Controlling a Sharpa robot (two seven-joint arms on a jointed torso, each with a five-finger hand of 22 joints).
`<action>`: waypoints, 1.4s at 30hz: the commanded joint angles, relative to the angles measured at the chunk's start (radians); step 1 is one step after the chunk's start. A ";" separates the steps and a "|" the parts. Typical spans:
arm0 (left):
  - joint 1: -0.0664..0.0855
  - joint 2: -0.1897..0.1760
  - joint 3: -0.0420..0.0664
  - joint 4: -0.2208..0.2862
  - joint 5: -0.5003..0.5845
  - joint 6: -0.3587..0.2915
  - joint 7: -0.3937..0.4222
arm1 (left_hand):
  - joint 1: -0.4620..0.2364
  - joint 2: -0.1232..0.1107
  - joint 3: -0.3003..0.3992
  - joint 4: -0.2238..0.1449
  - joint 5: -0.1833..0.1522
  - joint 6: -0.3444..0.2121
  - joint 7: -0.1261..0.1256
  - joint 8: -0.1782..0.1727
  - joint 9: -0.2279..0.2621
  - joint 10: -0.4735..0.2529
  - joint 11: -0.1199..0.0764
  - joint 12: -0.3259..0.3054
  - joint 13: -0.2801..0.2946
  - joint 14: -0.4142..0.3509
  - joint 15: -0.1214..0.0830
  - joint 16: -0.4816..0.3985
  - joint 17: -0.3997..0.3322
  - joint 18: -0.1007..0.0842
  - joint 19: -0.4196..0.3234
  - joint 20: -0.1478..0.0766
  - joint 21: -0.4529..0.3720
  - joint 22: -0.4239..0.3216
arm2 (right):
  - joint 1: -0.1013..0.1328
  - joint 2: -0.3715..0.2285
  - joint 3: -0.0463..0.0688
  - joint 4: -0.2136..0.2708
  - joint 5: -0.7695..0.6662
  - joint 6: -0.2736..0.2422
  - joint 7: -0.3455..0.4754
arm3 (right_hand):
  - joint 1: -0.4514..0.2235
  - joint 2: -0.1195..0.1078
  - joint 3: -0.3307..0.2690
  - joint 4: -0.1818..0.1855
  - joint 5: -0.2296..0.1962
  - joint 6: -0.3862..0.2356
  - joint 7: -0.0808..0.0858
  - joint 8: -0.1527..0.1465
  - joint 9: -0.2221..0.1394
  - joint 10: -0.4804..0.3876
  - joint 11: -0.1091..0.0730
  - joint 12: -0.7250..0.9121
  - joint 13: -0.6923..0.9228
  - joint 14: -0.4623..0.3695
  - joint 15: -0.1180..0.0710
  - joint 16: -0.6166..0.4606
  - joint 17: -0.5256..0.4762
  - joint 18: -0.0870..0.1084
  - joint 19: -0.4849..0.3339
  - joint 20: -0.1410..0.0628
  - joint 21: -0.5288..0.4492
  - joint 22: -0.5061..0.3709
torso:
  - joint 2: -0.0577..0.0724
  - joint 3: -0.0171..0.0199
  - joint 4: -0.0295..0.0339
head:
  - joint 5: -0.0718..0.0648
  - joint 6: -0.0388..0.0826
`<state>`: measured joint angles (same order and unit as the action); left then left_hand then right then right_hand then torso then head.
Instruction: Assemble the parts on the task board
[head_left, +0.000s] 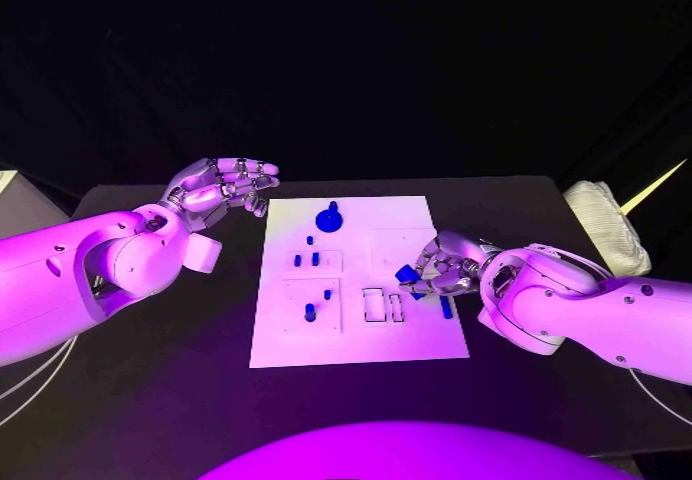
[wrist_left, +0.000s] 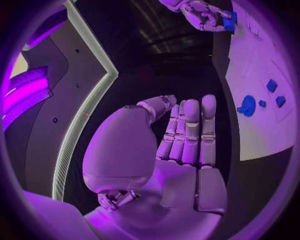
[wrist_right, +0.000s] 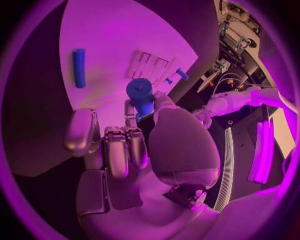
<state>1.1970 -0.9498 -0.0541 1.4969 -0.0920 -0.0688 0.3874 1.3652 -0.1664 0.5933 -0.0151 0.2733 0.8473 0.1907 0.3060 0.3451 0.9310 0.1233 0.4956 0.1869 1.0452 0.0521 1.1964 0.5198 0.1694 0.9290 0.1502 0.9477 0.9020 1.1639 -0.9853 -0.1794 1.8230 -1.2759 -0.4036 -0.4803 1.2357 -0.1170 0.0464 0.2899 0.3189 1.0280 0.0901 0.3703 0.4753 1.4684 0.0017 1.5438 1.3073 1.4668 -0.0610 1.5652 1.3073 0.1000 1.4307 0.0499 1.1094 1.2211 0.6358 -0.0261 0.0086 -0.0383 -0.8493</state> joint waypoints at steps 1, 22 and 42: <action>-0.002 0.002 0.001 0.002 0.006 0.026 0.002 | -0.009 0.001 0.006 -0.003 -0.003 -0.004 0.000 0.003 -0.001 -0.007 0.002 0.005 0.000 -0.004 -0.001 -0.005 -0.002 0.016 -0.007 -0.003 0.000 -0.002 | 0.004 0.000 0.000 0.008 0.059 0.009 0.007 | 0.003 0.009 0.005 0.000 0.000 0.029 -0.024 0.005 0.002 0.084 -0.007 0.005 0.238 0.104 -0.006 0.006 0.263 -0.009 -0.002 -0.007 0.004 0.001 | 0.000 -0.0002 -0.0015 | 0.006 0.001; -0.001 0.003 0.001 0.004 0.004 0.030 0.000 | -0.009 0.002 0.006 -0.003 -0.002 -0.002 0.001 0.005 0.000 -0.007 0.002 0.006 0.000 -0.005 -0.001 -0.005 -0.002 0.015 -0.007 -0.003 0.000 -0.002 | -0.027 0.115 -0.003 -0.045 0.080 0.081 -0.007 | -0.100 0.046 0.002 0.003 -0.019 0.057 -0.038 0.033 -0.001 0.099 -0.020 0.022 0.258 0.104 -0.018 0.006 0.263 -0.009 -0.002 -0.019 -0.005 0.003 | 0.003 0.0014 -0.0007 | 0.006 -0.004; -0.001 -0.002 0.001 0.007 0.004 0.029 -0.003 | -0.009 0.002 0.006 -0.003 -0.002 -0.002 0.001 0.005 0.000 -0.007 0.002 0.006 0.000 -0.005 -0.001 -0.005 -0.002 0.015 -0.007 -0.003 0.000 -0.002 | -0.037 0.164 -0.003 -0.100 -0.043 0.092 -0.021 | -0.133 0.068 0.004 0.002 -0.050 0.055 -0.041 0.044 0.000 0.099 -0.023 0.022 0.258 0.104 -0.020 0.006 0.263 -0.012 0.005 -0.022 0.010 0.018 | 0.003 0.0019 -0.0016 | 0.015 -0.015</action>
<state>1.1969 -0.9518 -0.0541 1.5010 -0.0920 -0.0554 0.3808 1.3652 -0.1664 0.5962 -0.0180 0.2733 0.8473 0.1907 0.3060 0.3452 0.9310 0.1234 0.4956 0.1869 1.0452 0.0521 1.1964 0.5198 0.1694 0.9290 0.1502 0.9477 0.9020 1.1276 -0.8216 -0.1826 1.7269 -1.2718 -0.3333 -0.4944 1.1024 -0.0554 0.0487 0.2928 0.2712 1.0600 0.0730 0.4107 0.4739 1.4657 -0.0155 1.5627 1.3077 1.4667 -0.0754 1.5651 1.3078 0.0998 1.4342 0.0321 1.1209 1.2390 0.6386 -0.0242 0.0078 -0.0247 -0.8635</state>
